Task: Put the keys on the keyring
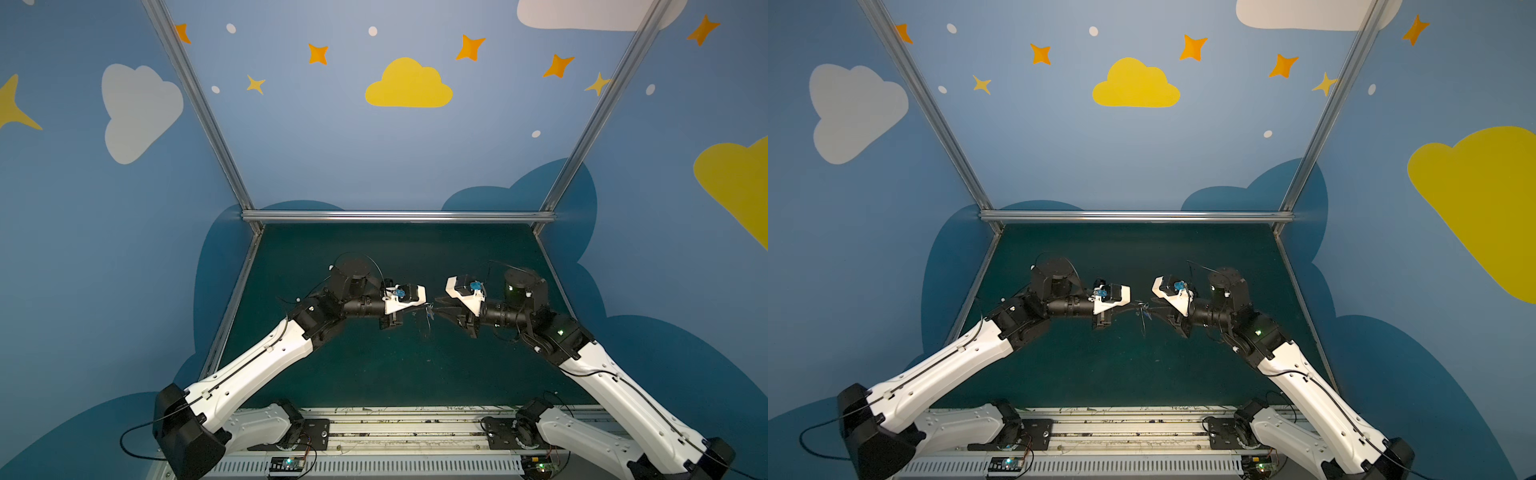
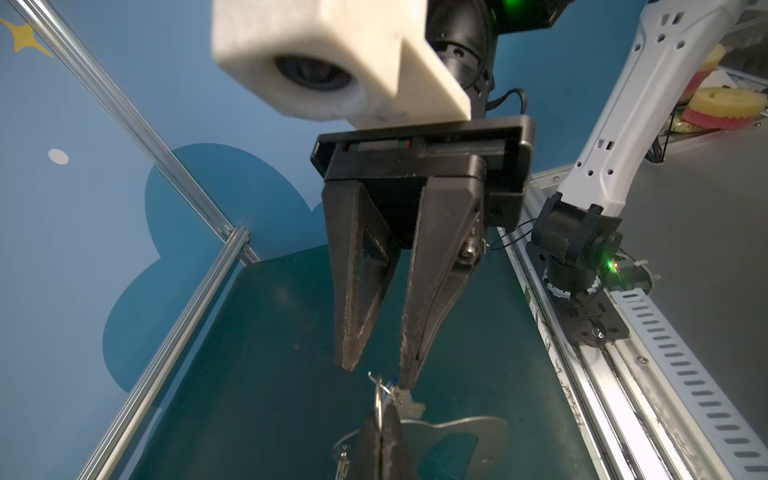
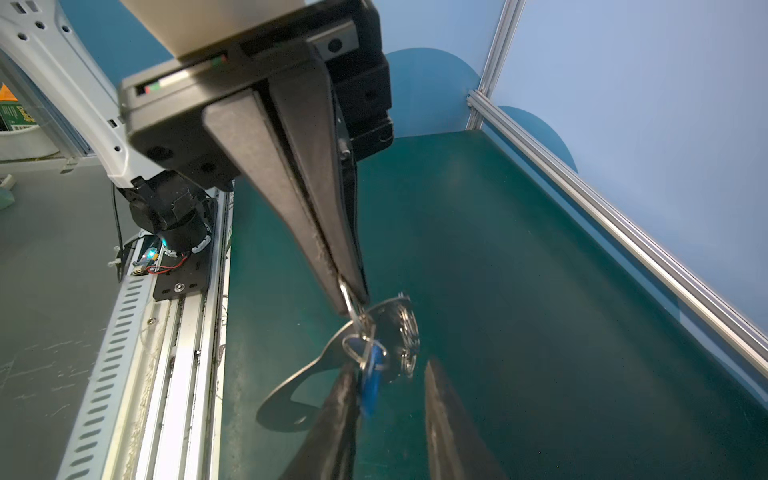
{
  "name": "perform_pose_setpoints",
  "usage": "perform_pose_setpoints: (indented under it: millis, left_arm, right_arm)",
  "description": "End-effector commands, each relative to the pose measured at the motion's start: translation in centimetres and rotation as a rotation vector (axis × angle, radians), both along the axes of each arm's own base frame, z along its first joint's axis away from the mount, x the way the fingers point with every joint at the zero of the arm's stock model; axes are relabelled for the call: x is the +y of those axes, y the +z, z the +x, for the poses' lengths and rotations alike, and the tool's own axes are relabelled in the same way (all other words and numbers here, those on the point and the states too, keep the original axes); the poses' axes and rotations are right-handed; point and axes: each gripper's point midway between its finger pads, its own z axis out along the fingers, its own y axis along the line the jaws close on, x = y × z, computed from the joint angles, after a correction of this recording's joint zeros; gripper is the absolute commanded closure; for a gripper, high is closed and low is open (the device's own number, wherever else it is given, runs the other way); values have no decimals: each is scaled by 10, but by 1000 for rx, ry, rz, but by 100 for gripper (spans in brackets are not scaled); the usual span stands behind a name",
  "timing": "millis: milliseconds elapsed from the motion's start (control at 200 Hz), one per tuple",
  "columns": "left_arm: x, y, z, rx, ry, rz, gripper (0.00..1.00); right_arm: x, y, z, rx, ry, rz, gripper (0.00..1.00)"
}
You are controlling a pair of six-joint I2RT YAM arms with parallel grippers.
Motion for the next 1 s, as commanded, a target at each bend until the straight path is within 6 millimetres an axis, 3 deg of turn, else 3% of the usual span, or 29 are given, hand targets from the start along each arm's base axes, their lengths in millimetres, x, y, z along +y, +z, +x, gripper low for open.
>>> perform_pose_setpoints:
  millis: [0, 290, 466, 996]
  left_arm:
    - [1, 26, 1, -32, 16, -98, 97]
    - [0, 34, 2, -24, 36, -184, 97]
    - [0, 39, 2, -30, 40, -223, 96]
    - [-2, 45, -7, -35, 12, -282, 96]
  right_arm:
    - [0, 13, -2, -28, 3, 48, 71]
    - [7, 23, -8, -31, 60, 92, 72]
    - [10, 16, -7, -10, 71, 84, 80]
    - [10, -2, -7, 34, 83, 46, 81]
